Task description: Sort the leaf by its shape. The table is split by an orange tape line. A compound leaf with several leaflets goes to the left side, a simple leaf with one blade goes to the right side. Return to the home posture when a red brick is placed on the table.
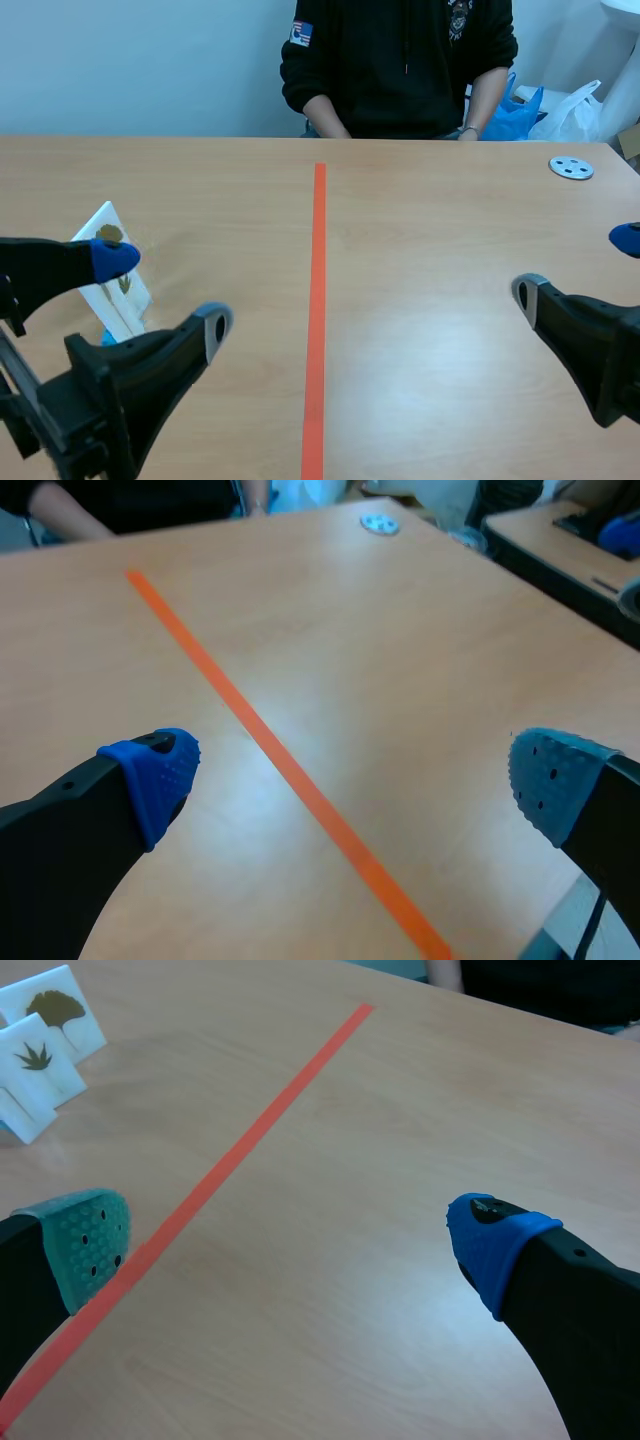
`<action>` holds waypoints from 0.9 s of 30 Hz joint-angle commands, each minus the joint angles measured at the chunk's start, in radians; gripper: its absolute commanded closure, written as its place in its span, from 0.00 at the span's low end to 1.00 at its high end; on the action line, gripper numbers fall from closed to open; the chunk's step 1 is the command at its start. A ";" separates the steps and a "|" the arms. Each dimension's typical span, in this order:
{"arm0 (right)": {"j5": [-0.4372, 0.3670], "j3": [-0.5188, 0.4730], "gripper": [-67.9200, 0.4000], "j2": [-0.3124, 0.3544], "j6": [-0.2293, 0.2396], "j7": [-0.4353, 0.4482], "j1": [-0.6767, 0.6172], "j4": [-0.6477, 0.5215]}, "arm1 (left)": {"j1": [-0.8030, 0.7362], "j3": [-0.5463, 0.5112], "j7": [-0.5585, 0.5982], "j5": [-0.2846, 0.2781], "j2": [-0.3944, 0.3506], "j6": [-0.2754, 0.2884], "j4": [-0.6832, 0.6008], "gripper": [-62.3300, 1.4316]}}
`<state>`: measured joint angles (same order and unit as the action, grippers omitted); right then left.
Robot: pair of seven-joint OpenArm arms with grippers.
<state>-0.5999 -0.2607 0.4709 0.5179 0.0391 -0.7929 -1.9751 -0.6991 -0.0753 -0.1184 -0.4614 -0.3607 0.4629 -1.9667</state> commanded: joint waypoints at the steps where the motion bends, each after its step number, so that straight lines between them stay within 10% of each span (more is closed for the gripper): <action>1: -0.014 -0.010 0.00 0.000 0.005 0.008 0.005 -0.011 | 0.001 0.004 -0.002 -0.013 -0.003 -0.009 -0.005 0.00; 27: -0.014 -0.008 0.00 0.000 0.003 0.011 0.006 -0.011 | 0.004 0.010 0.024 -0.014 0.031 -0.056 -0.005 0.00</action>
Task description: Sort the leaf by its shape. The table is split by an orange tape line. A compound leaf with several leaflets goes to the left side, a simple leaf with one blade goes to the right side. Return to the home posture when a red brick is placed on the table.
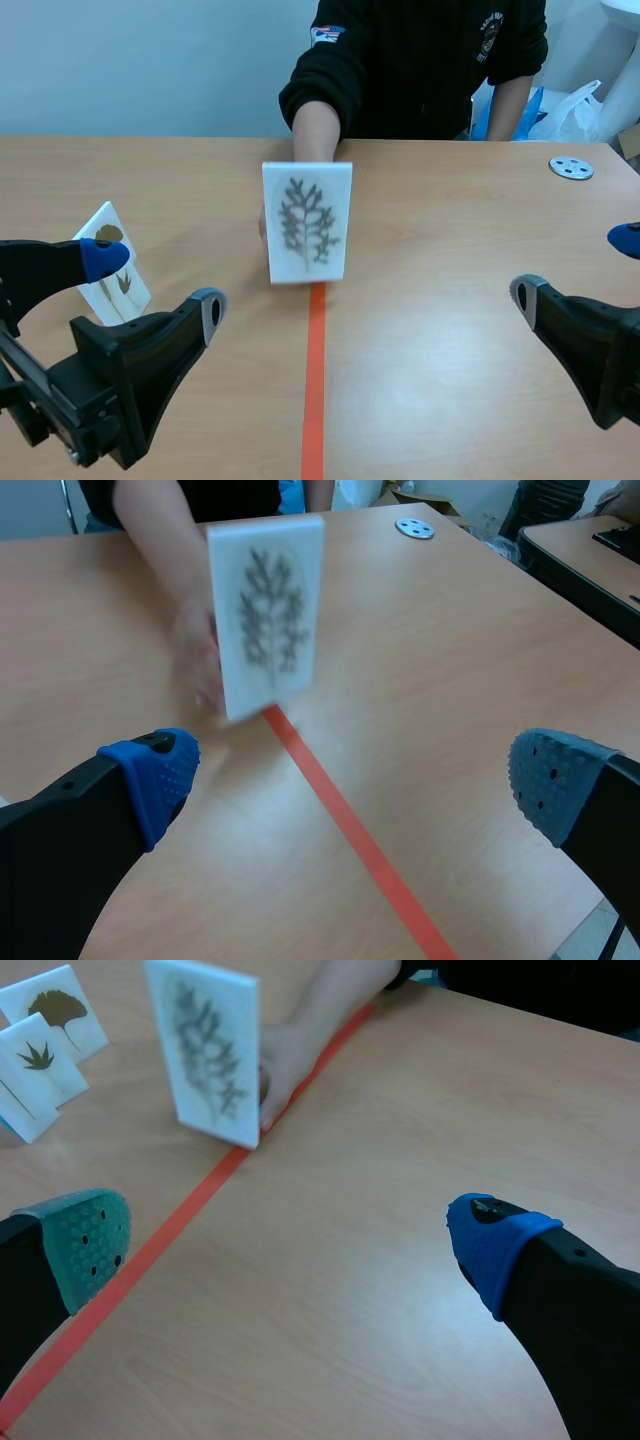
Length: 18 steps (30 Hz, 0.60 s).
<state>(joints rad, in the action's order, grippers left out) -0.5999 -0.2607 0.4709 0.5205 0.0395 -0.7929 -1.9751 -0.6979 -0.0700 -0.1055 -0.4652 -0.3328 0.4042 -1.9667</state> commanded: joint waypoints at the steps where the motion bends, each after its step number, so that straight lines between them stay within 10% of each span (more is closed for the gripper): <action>1: -0.014 -0.008 0.00 0.000 0.001 0.011 0.006 -0.011 | 0.003 0.005 0.011 -0.011 0.003 0.003 -0.005 0.00; 18: 0.018 -0.008 0.00 0.001 0.001 0.000 0.006 -0.011 | 0.003 0.005 0.011 -0.010 0.002 0.010 -0.005 0.00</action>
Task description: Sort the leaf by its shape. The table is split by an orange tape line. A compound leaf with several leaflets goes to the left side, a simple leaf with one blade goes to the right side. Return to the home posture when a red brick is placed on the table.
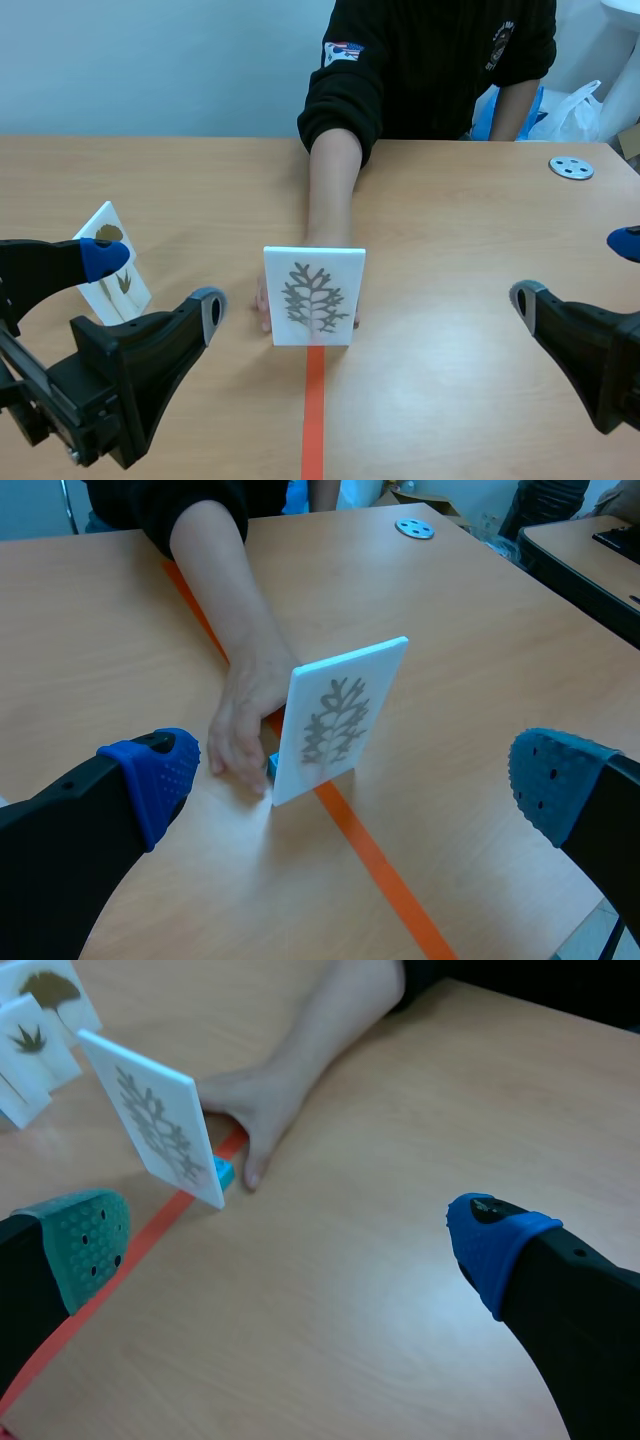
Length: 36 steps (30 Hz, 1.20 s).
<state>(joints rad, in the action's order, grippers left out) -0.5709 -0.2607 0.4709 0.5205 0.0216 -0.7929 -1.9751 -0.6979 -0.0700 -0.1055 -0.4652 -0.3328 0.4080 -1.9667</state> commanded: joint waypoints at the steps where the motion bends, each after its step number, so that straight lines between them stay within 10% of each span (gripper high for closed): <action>1: -0.008 -0.008 0.00 0.003 0.001 0.018 0.006 -0.011 | 0.003 0.005 0.011 -0.010 0.002 0.006 -0.005 0.00; 17: 0.048 0.032 0.00 0.026 0.005 -0.005 0.106 0.032 | 0.003 0.004 0.012 -0.010 0.002 0.007 -0.005 0.00; 36: 0.248 0.493 0.00 0.029 0.011 0.110 0.571 0.516 | 0.003 0.004 0.020 -0.010 0.003 0.006 -0.005 0.00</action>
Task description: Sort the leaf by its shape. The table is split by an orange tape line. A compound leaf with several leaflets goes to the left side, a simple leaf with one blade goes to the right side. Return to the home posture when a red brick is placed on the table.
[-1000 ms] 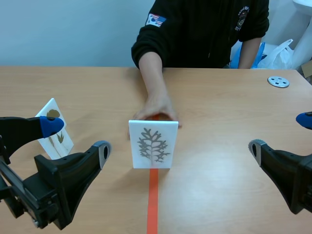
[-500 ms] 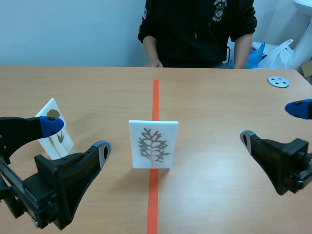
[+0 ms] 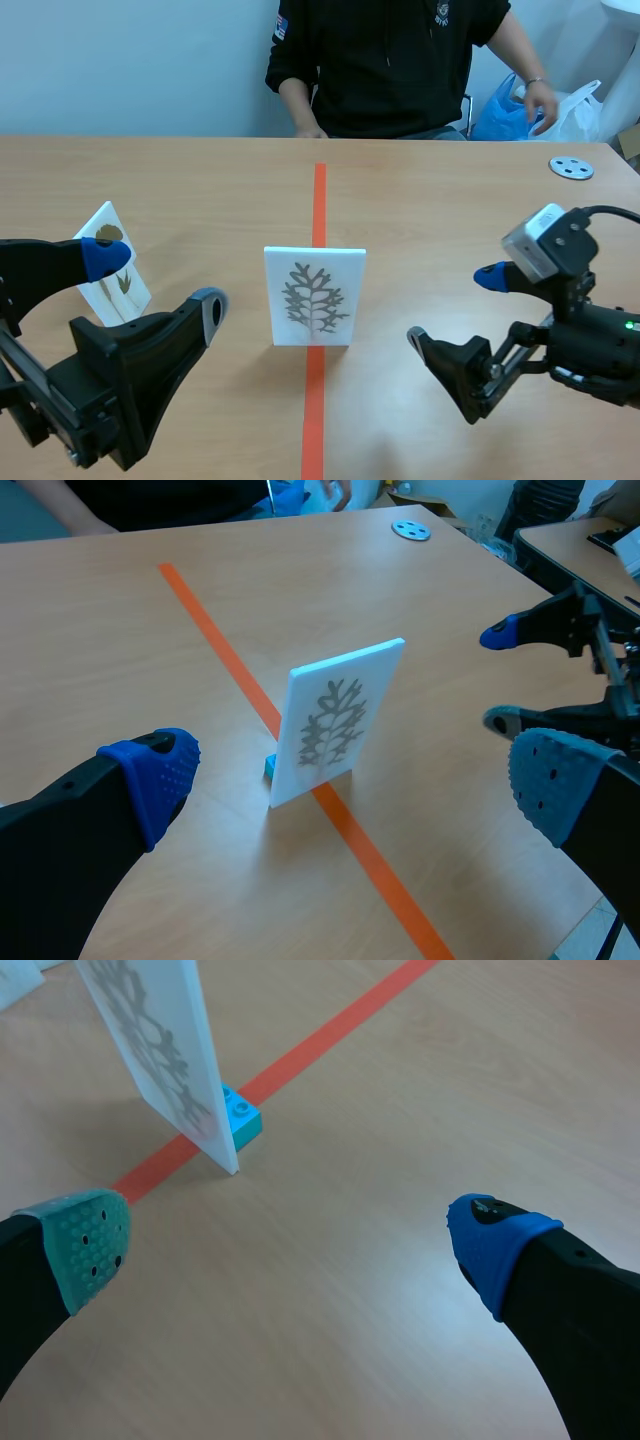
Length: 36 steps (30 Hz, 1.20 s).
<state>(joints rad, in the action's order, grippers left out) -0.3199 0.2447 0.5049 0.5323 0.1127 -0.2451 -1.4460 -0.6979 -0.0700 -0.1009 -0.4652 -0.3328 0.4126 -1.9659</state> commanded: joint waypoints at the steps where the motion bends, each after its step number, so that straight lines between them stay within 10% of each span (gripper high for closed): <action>1: 0.013 0.008 0.00 -0.017 -0.001 0.026 0.048 0.012 | 0.003 0.004 0.018 -0.010 0.003 0.002 -0.005 0.00; 24: 0.284 0.378 0.00 -0.253 -0.142 0.150 0.364 0.390 | 0.003 0.004 0.026 -0.005 0.003 0.002 -0.005 0.00; 36: 0.291 0.396 0.51 -0.253 -0.151 0.166 0.359 0.390 | 0.003 0.004 0.029 -0.002 0.003 0.001 -0.005 0.00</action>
<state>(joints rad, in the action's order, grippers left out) -0.0223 0.6456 0.2436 0.3813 0.2611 0.1043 -1.0359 -0.6979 -0.0700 -0.0929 -0.4610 -0.3328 0.4126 -1.9659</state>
